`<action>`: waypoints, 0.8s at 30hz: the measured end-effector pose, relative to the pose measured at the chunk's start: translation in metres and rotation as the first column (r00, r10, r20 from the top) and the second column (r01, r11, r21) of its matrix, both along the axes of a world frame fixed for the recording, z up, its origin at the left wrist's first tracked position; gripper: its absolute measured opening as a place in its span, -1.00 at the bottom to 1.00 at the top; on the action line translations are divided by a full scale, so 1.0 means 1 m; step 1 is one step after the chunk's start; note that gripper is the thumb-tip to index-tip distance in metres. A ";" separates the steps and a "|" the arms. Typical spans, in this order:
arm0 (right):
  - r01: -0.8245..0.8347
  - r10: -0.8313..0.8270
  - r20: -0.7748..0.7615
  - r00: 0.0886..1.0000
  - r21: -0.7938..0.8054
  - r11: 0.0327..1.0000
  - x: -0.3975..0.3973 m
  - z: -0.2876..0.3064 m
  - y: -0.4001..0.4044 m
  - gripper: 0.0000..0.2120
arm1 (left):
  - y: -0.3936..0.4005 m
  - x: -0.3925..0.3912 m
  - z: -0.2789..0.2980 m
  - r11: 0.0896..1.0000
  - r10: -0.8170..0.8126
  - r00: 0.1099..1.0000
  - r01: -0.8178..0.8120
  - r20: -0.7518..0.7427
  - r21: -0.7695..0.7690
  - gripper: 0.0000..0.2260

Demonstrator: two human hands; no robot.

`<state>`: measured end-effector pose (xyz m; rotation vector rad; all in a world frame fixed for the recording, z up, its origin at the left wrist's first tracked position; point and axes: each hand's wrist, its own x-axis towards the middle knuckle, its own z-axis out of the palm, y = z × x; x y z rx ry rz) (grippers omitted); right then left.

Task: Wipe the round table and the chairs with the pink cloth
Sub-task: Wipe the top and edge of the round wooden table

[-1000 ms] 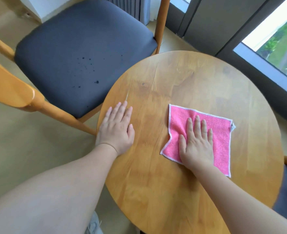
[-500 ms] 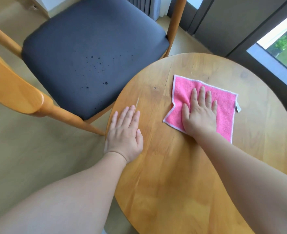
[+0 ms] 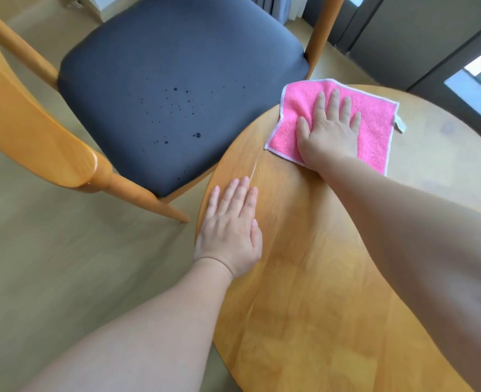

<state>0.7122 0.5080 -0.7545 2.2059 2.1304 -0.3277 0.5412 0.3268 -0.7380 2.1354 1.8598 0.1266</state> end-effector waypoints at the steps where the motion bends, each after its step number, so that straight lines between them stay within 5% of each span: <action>1: -0.047 0.047 0.001 0.999 0.000 0.999 -0.003 0.001 -0.001 -0.31 | 0.000 -0.001 0.000 1.000 0.002 1.000 -0.002 0.002 0.005 -0.45; 7: -0.242 0.242 0.003 0.970 0.007 0.970 -0.011 0.003 -0.020 -0.32 | 0.000 0.000 -0.001 1.000 0.019 1.000 -0.019 0.024 0.024 -0.46; 24: -0.205 0.205 -0.005 0.979 -0.022 0.978 0.014 0.006 -0.121 -0.37 | -0.002 -0.002 -0.003 0.997 0.033 0.998 -0.037 0.051 0.066 -0.47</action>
